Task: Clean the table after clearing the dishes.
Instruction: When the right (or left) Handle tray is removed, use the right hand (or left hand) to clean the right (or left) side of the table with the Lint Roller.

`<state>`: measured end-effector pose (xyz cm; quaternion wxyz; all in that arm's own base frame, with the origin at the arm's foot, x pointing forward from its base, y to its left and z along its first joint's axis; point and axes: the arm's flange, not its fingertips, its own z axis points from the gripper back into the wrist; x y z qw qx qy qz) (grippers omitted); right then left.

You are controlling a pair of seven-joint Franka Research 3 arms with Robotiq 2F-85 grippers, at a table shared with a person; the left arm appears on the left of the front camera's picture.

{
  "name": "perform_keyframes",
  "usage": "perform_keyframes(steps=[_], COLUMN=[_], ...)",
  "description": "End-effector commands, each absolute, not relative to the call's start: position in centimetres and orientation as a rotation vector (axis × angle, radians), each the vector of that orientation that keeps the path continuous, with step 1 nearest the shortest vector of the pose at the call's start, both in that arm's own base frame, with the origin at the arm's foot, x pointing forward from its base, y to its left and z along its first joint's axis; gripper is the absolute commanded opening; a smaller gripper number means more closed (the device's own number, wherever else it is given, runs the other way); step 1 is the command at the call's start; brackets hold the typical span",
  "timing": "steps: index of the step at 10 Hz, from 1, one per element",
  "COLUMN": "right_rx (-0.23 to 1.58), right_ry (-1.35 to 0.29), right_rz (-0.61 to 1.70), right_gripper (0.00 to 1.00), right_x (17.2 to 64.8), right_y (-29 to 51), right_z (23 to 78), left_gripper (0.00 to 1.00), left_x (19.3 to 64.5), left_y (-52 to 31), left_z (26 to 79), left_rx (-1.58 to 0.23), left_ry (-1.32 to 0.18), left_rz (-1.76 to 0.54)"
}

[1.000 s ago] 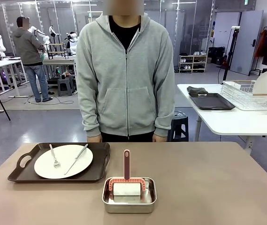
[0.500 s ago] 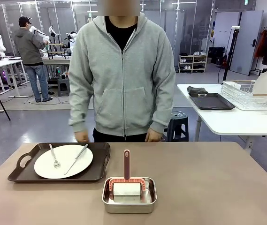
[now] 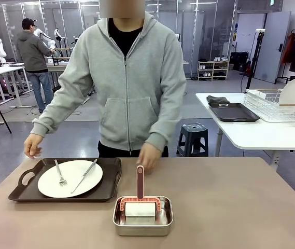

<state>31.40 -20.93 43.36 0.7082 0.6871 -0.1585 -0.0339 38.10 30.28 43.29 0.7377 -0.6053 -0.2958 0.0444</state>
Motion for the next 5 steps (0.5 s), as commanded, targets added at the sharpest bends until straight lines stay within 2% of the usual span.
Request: perform_keyframes(steps=[1, 5], right_rx=[1.527, 1.527], right_ry=[-0.346, -0.346], right_rz=[-0.08, -0.08], right_gripper=[1.0, 1.0], right_x=[31.34, 31.34], right_y=[-21.08, -21.08], right_z=[43.69, 43.69], left_gripper=[1.0, 1.0], left_x=[37.74, 37.74], left_y=[30.41, 30.41], left_z=[43.5, 43.5], left_rx=[-1.337, -1.337], left_ry=[-0.653, -0.653], left_rz=[0.091, 0.091])
